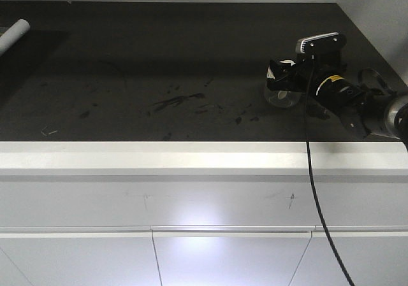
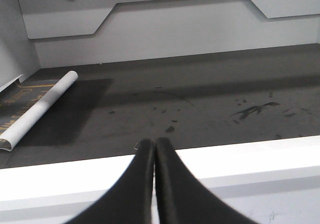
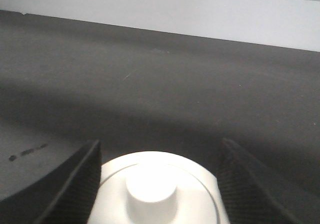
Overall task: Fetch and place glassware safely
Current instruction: 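Lower the right gripper over the white lid of the glass jar, then grip the jar lid with the right gripper and lift it out toward the robot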
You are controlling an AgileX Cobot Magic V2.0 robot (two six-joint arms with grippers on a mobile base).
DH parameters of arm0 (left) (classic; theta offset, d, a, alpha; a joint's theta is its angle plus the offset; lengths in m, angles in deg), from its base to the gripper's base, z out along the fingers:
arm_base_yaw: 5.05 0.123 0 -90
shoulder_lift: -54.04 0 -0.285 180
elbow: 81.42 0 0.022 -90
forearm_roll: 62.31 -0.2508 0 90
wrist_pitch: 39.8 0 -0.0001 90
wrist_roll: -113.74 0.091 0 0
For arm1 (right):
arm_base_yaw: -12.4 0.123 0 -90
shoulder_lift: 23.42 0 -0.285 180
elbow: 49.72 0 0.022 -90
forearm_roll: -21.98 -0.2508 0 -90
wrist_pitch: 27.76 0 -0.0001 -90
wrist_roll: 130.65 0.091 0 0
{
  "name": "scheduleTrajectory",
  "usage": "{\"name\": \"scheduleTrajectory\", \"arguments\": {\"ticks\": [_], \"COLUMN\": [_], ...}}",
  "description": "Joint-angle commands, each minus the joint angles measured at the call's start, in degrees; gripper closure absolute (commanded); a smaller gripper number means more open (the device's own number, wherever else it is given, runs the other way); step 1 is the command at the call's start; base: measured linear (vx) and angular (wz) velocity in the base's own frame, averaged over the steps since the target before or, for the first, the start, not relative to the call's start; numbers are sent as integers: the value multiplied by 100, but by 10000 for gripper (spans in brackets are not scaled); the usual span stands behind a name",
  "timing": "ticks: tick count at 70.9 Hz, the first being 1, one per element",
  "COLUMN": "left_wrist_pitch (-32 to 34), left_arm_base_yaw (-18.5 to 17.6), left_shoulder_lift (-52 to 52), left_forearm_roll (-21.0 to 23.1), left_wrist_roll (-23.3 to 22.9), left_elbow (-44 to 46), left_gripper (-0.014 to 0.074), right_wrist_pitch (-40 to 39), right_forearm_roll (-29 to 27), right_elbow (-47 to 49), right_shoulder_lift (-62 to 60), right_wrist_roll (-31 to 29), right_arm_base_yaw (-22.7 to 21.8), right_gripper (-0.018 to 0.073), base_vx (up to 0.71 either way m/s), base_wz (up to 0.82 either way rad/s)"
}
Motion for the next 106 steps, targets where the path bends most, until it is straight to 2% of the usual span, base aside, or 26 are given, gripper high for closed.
{"name": "scheduleTrajectory", "arguments": {"ticks": [1, 12, 20, 32, 65, 75, 86, 93, 106], "left_wrist_pitch": [366, 366, 366, 366, 366, 366, 366, 366, 353], "left_arm_base_yaw": [-9, -9, -9, -9, -9, -9, -9, -9, -9], "left_shoulder_lift": [51, 51, 51, 51, 51, 51, 51, 51, 51], "left_forearm_roll": [38, 38, 38, 38, 38, 38, 38, 38, 38], "left_wrist_roll": [-17, -17, -17, -17, -17, -17, -17, -17, -17], "left_elbow": [135, 135, 135, 135, 135, 135, 135, 135, 135], "left_gripper": [603, 603, 603, 603, 603, 603, 603, 603, 603], "right_wrist_pitch": [-399, -297, -239, -239, -139, -99, 157, 152, -333], "right_forearm_roll": [-150, -150, -138, -3, 60, 276, 869, 905, 821], "right_elbow": [185, 185, 185, 185, 133, 133, 125, -256, -1519], "right_shoulder_lift": [-308, -308, -308, -308, -819, -1193, -1630, -2009, -2899], "right_wrist_roll": [-3, -9, -58, -114, 7, 427, 840, 893, 803], "right_arm_base_yaw": [-4, -4, -4, -4, 2, 2, 65, 129, 129], "right_gripper": [109, 208, 312, 571, 564, 563, 563, 563, 563], "base_vx": [0, 0, 0, 0, 0, 0, 0, 0, 0], "base_wz": [0, 0, 0, 0, 0, 0, 0, 0, 0]}}
